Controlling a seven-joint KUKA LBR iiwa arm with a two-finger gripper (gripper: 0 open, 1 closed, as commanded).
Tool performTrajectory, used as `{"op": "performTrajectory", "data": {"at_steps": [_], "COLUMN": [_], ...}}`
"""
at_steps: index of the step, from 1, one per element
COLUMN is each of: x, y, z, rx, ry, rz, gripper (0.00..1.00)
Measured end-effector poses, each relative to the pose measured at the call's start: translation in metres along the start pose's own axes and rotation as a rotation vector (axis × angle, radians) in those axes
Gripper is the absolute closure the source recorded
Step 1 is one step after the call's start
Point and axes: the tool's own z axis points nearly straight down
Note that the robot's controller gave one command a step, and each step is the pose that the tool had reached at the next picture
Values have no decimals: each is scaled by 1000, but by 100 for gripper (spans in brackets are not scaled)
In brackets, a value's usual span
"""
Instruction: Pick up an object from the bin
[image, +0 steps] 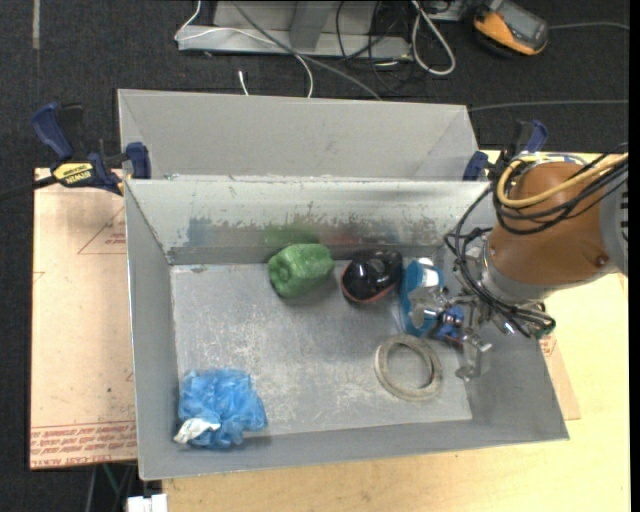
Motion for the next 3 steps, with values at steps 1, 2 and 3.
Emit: {"op": "performTrajectory", "data": {"at_steps": [1,2,3], "x": [21,11,18], "y": [7,-4,-7], "z": [29,38,42], "rx": [-5,1,-2], "ry": [7,-5,0], "rz": [-42,1,-33], "gripper": [0,0,0]}}
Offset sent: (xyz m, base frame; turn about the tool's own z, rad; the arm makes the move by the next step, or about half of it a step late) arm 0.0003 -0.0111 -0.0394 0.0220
